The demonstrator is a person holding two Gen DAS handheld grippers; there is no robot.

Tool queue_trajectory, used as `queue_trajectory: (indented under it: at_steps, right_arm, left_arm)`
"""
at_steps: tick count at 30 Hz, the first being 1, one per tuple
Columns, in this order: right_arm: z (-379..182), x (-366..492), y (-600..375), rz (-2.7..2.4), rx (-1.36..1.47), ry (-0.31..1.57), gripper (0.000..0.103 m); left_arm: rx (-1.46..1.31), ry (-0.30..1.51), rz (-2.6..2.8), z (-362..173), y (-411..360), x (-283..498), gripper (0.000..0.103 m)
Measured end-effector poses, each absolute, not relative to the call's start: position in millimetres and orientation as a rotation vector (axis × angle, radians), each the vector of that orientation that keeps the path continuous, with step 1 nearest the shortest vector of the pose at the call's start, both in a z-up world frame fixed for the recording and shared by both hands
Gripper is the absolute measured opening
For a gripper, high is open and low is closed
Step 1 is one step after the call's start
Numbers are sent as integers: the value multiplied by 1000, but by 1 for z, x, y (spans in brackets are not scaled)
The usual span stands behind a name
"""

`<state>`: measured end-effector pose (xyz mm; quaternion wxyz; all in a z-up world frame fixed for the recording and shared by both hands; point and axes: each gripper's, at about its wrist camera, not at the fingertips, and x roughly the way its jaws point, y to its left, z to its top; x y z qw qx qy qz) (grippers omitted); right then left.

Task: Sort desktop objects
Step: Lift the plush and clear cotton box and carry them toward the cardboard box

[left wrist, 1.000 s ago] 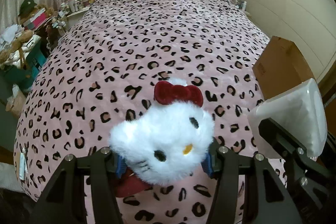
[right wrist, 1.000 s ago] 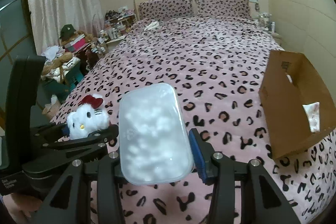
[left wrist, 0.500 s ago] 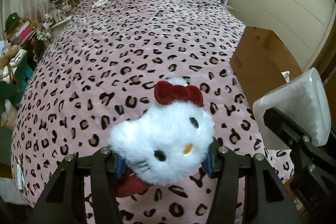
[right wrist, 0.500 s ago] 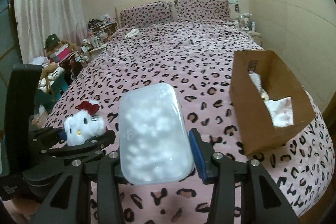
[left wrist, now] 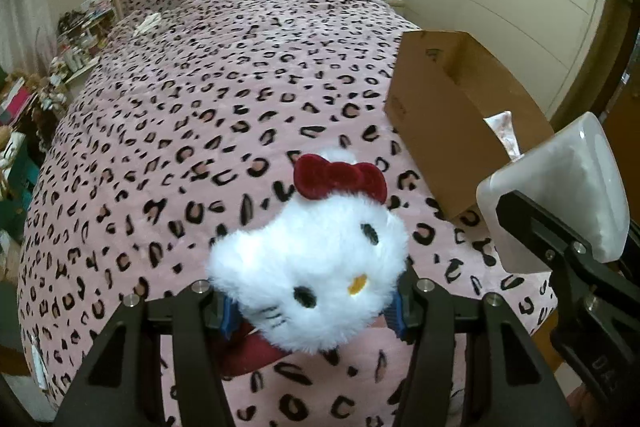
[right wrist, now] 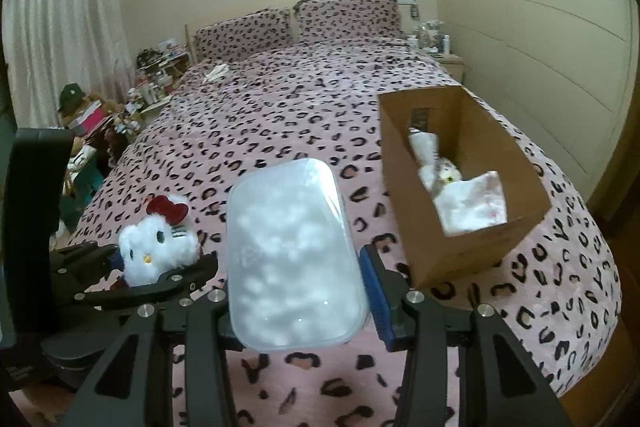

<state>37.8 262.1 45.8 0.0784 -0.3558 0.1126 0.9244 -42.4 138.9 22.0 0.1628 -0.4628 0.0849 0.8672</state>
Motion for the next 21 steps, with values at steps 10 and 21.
queue_trajectory:
  at_steps: [10, 21]
  right_arm:
    - [49, 52, 297, 2713, -1028, 361, 46]
    - [46, 63, 324, 2666, -1013, 383, 46]
  left_arm:
    - [-1304, 279, 2419, 19, 178, -47, 56]
    - [-1288, 311, 2371, 16, 211, -50, 56]
